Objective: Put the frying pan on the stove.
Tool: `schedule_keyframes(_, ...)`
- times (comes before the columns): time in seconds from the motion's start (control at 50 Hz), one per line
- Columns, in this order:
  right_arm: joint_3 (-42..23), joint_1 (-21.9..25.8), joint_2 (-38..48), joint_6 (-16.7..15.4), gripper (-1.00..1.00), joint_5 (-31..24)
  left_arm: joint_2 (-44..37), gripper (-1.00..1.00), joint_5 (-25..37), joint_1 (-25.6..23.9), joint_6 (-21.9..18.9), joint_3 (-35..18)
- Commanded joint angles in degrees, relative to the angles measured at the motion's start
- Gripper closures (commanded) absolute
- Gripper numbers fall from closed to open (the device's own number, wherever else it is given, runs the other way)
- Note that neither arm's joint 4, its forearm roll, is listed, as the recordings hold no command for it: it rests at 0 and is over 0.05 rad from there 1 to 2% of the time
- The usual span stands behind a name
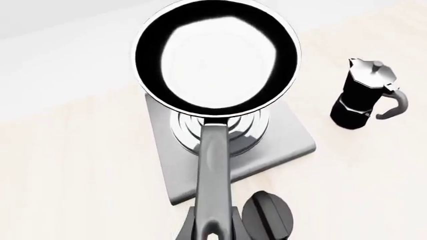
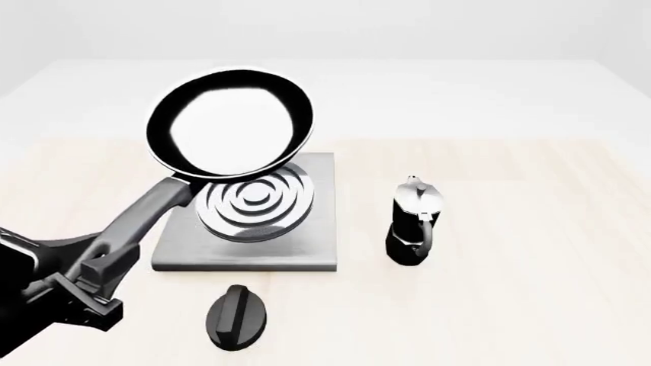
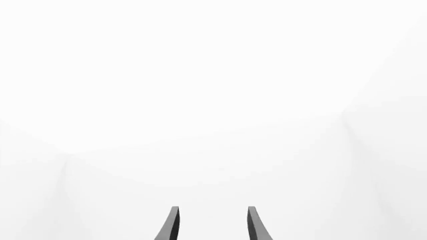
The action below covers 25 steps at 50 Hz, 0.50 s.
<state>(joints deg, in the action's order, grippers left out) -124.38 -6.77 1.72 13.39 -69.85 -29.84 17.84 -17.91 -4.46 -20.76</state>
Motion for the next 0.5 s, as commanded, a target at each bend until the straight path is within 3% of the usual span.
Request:
schedule_keyframes(0.02,0.79,-0.18,-0.82,0.03,-1.0,-0.04,1.76,1.0,-0.04,0.12,-0.53,-0.27)
schedule_keyframes(0.5,1.73,-0.19,-1.66,0.07,-1.0,-0.04,-2.13,1.0,-3.97,-0.92,0.37,0.91)
